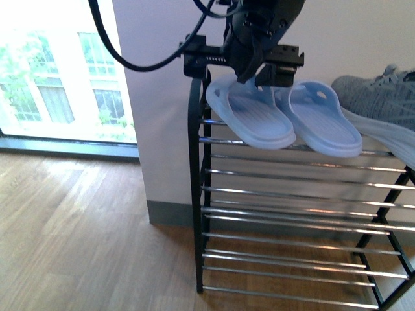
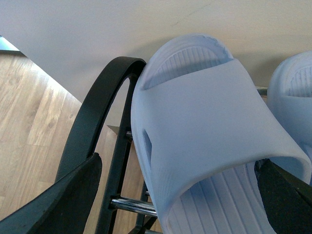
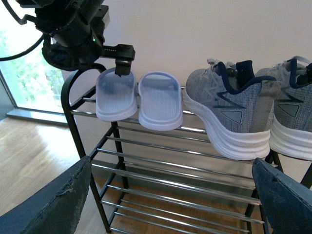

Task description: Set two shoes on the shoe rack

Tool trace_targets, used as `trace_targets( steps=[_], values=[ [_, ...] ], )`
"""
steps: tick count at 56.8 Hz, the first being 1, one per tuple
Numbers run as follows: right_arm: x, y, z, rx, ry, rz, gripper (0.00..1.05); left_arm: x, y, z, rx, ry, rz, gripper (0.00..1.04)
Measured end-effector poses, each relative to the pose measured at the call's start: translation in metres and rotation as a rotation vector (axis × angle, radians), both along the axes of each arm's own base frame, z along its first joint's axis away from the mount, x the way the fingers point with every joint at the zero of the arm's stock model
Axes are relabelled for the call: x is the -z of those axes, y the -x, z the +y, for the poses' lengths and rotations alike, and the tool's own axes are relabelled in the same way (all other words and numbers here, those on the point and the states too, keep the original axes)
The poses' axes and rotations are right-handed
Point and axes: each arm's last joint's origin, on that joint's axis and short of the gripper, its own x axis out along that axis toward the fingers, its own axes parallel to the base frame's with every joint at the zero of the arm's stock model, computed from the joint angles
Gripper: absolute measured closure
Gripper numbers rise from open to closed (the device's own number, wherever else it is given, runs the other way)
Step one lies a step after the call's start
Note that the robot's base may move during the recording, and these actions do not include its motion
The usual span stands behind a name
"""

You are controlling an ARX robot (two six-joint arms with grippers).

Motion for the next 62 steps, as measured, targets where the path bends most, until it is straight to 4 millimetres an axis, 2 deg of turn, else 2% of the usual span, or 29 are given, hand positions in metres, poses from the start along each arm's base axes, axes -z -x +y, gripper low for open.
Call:
trace_targets(
  steps=[11, 18, 27, 38, 46, 51, 58, 62],
  values=[
    [0.0, 0.0, 0.0, 0.0, 0.0, 0.0, 0.09, -0.001, 0.007, 0.001, 0.022, 0.016, 0.009, 0.1],
    [0.0, 0.0, 0.0, 0.0, 0.0, 0.0, 0.09, -0.021, 0.027, -0.011, 0.035, 0.014, -0.026, 0.09],
    [0.0, 0.0, 0.0, 0.0, 0.0, 0.0, 0.09, -0.038, 0.033, -0.006, 0.015, 0.025, -0.072, 0.09],
    [0.0, 0.0, 0.0, 0.0, 0.0, 0.0, 0.09, -0.034, 0.04, -0.001, 0.005, 0.029, -0.081, 0.09],
    [0.0, 0.0, 0.0, 0.0, 0.0, 0.0, 0.09, -0.035, 0.049, 0.009, -0.007, 0.052, -0.118, 0.09],
    [0.0, 0.0, 0.0, 0.0, 0.0, 0.0, 0.09, -0.046, 0.059, 0.021, -0.022, 0.077, -0.168, 0.09],
    [0.0, 0.0, 0.0, 0.0, 0.0, 0.0, 0.09, -0.069, 0.087, 0.053, -0.056, 0.128, -0.272, 0.09],
    [0.0, 0.0, 0.0, 0.0, 0.0, 0.0, 0.09, -0.072, 0.101, 0.064, -0.066, 0.133, -0.301, 0.09]
  ],
)
